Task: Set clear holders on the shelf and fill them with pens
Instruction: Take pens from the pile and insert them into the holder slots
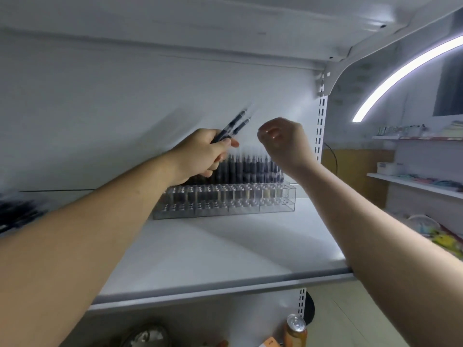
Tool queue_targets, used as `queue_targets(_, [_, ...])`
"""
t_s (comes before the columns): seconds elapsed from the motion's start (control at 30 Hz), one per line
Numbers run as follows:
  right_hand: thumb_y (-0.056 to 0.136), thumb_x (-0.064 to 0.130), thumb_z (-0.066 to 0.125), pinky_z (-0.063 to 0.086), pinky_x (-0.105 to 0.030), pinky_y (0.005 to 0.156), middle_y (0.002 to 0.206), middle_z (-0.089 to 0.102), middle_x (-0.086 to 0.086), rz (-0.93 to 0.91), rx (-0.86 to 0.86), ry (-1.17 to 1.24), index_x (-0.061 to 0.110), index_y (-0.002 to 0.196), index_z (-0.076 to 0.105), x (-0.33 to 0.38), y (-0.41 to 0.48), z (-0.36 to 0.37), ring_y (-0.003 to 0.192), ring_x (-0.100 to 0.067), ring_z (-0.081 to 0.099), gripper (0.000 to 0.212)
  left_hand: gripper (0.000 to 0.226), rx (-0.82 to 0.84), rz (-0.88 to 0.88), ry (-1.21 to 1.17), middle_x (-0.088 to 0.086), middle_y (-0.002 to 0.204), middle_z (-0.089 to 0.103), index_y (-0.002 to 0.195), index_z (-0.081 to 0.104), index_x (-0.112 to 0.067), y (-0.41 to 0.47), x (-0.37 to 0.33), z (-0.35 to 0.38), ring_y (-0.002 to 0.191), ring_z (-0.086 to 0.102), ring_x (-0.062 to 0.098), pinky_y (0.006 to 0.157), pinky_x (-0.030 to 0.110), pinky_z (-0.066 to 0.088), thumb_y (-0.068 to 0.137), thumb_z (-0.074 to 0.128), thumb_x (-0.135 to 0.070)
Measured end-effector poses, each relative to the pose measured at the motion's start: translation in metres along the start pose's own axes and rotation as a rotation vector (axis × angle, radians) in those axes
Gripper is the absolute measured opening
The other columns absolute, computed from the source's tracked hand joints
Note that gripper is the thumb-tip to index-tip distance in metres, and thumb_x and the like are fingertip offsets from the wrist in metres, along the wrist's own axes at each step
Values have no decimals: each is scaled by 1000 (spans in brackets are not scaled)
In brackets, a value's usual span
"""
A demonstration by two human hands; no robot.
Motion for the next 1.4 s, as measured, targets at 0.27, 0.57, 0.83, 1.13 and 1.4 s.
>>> queue_targets(0.27, [101, 23, 68, 50, -35, 63, 97, 79, -6, 112, 358, 392, 7, 102, 76, 81, 12, 100, 79, -17, 78, 18, 27, -101, -79, 52, -3, 67, 47, 116, 65, -5, -43, 22, -89, 55, 36, 12, 53, 28, 32, 112, 46, -24])
queue_targets(0.57, [100, 18, 65, 50, -27, 58, 88, 81, -5, 90, 321, 458, 3, 93, 74, 119, 8, 158, 80, -18, 79, 19, 29, -165, -87, 22, 10, 78, 55, 113, 64, 0, -61, 54, -132, 56, 43, 19, 51, 31, 35, 113, 45, -21])
queue_targets(0.83, [107, 13, 54, 53, -30, 58, 81, 74, -4, 75, 111, 558, 3, 102, 65, 101, 4, 134, 73, -23, 78, 15, 25, -241, -44, 27, 3, 83, 59, 113, 70, -8, -71, 72, -132, 57, 44, 16, 50, 28, 34, 111, 49, -20])
queue_targets(1.13, [105, 18, 55, 58, -48, 64, 82, 73, -2, -26, 281, 191, 3, 95, 60, 106, -18, 150, 64, -10, 74, 19, 24, -238, -94, 168, 12, 69, 38, 104, 66, -16, -84, 88, -129, 55, 34, 22, 45, 28, 30, 112, 46, -27])
queue_targets(1.4, [107, 19, 55, 60, -58, 70, 84, 74, -3, -17, 342, 146, 4, 98, 60, 106, -23, 161, 68, -14, 76, 18, 27, -254, -114, 91, -9, 60, 41, 106, 63, -15, -84, 87, -128, 47, 35, 11, 45, 25, 26, 113, 41, -28])
Point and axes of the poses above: each hand's wrist, its own y-axis towards the middle knuckle, its own z-axis out of the palm, x = y × z, the point moved 9 cm from there along y, towards the middle knuckle
